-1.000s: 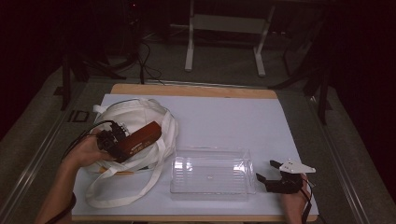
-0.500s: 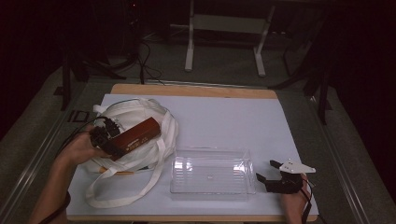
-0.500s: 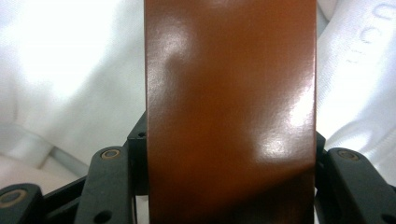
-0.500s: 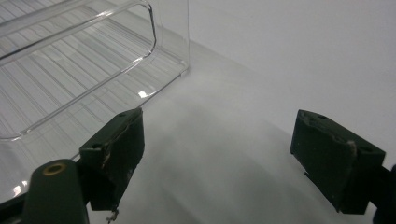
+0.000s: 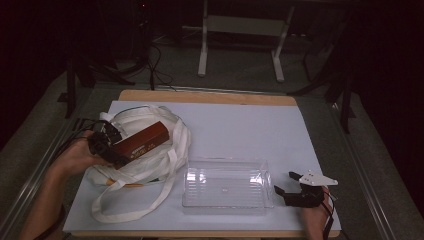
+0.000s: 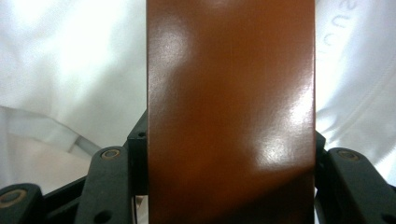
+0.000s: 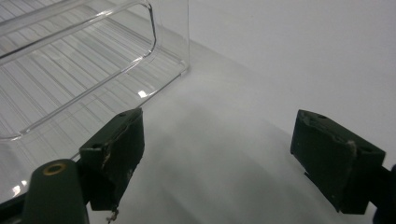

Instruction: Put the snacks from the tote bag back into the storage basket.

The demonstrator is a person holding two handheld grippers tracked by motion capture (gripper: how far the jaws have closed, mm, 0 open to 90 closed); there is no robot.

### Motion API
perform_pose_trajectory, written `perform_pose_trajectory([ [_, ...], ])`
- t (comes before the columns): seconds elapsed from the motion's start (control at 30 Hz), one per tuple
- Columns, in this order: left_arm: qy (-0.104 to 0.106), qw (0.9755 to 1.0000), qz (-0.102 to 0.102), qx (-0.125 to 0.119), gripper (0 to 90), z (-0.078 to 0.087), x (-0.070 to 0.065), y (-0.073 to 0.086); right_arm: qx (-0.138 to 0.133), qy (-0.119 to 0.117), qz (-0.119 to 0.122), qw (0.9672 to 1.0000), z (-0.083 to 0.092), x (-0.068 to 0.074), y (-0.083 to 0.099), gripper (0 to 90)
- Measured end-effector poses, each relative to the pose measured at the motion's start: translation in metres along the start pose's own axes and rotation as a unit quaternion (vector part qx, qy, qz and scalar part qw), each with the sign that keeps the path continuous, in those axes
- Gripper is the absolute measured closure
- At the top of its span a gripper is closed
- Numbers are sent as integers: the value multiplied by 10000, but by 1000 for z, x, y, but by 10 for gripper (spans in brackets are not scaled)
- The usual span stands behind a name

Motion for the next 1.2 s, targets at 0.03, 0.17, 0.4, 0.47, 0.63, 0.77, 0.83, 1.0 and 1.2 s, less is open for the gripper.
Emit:
perform_pose_trajectory([
  [0.03,-13,10000,-21,-4,439,2,0,0,0,0,0,10000,0,0,0,175],
  [0.17,-70,9999,-99,-46,439,10,-2,0,1,-1,0,10000,0,0,0,175],
  [0.4,-92,9996,-206,-163,439,23,-6,-5,3,6,-2,10000,0,0,0,175],
  [0.47,-100,9995,-238,-164,439,26,-7,-7,5,9,-2,10000,0,0,0,175],
  [0.63,-99,9992,-345,-185,440,31,-10,-10,3,3,-2,10000,0,0,0,175],
  [0.77,-200,9987,-411,-238,440,36,-13,-14,-6,6,3,10000,0,0,0,175],
  [0.83,-215,9983,-495,-241,440,38,-15,-16,-4,9,6,10000,0,0,0,175],
  [1.0,-174,9971,-683,-302,439,44,-23,-23,-5,12,10,10000,0,0,0,175],
  [1.2,-180,9949,-901,-413,439,50,-32,-31,-7,12,5,10000,0,0,0,175],
])
Point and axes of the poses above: each handheld gripper's, and its own axes: z roughly backward along the jaws, y roughly out of its underside, x roughly to its left, the point moved 1 cm from there along -z, roughly forward along the jaws, and after that the axes turned 1 degree about -z, right-handed, at the moved point
